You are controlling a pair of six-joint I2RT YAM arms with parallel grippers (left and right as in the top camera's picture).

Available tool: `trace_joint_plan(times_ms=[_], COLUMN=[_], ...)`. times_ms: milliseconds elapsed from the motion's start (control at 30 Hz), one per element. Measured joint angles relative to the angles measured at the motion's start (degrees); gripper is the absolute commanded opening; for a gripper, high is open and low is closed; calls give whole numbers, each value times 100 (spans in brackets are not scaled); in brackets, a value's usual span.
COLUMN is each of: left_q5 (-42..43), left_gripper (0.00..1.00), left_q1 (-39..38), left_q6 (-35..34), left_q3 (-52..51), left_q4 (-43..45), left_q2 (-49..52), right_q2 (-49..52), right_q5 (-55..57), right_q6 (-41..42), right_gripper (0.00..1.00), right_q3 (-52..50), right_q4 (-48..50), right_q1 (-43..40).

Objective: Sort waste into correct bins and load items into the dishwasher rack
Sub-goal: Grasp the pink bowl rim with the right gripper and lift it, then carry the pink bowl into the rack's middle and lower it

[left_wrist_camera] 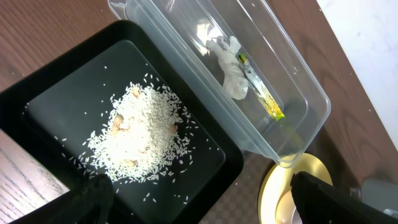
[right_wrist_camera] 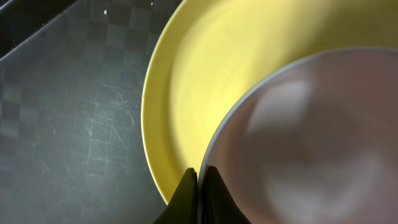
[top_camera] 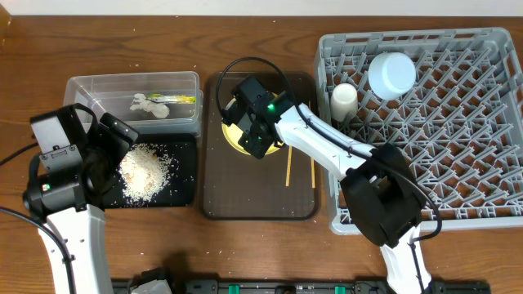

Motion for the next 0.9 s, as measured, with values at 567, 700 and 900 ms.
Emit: trace_joint_plan(times_ms=[567,700,900], left_q5=[-2,0,-2], left_gripper=[94,94,94], left_q1=[0,0,0], left_q6=[0,0,0], left_q3=[0,0,0], left_q4=[2,0,2], left_q2=[0,0,0], right_q2=[-2177,-2400,-2371], right_q5=[-4048,-5045,-6183], right_q6=[590,297,-1189], right_gripper=[1,1,1], right_q3=[264,308,-44], right_q4=[-1167,-2251,-3939], right_q1=[-2024,-2968,-4079])
